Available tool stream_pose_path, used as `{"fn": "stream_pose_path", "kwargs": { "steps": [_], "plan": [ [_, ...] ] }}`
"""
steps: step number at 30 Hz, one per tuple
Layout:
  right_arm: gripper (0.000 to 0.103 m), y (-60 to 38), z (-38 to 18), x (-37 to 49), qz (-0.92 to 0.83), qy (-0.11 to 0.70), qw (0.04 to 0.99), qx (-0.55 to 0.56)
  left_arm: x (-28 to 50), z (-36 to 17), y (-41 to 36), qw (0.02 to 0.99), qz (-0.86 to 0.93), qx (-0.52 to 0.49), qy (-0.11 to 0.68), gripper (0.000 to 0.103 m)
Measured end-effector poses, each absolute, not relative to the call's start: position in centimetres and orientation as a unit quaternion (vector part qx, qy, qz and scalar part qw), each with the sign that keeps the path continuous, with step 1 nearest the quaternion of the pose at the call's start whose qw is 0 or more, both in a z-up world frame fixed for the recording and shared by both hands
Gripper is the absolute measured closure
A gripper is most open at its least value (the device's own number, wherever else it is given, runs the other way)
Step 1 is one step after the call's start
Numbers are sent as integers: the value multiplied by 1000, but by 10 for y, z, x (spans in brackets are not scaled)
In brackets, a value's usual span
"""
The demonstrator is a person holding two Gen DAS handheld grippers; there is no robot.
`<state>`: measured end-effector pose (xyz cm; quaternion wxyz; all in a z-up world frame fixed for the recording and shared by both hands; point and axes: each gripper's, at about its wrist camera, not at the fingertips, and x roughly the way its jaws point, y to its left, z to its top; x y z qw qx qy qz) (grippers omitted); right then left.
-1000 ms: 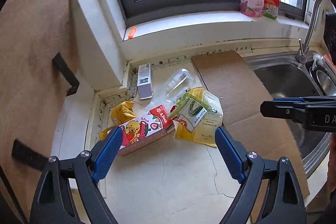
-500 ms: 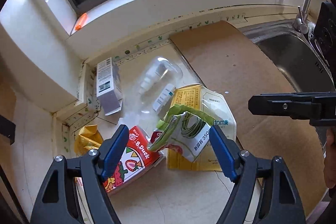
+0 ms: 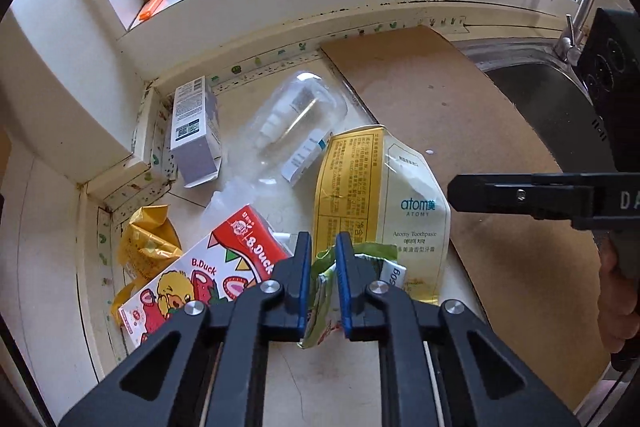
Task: Collect trash
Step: 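Grasp the green-and-white seed packet with the left tool while the right tool grasps the yellow atomy bag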
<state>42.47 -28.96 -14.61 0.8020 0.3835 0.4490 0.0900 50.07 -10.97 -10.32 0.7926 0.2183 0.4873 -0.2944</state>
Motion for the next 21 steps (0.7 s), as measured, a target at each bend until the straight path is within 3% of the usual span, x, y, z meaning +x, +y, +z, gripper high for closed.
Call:
{"fn": "stream_pose_path", "kwargs": {
  "steps": [5, 13, 15, 21],
  "plan": [
    [60, -278, -151, 430, 98, 454, 797, 387, 485, -98, -92, 792, -293, 205, 494, 93],
    [60, -258, -156, 434, 107, 460, 797, 377, 478, -106, -67, 791, -282, 164, 517, 72],
    [60, -257, -157, 433, 107, 457, 799, 375, 478, -110, -63, 791, -279, 155, 522, 61],
    [60, -256, -160, 436, 114, 456, 799, 375, 492, -121, -60, 785, -281, 128, 536, 59]
  ]
}}
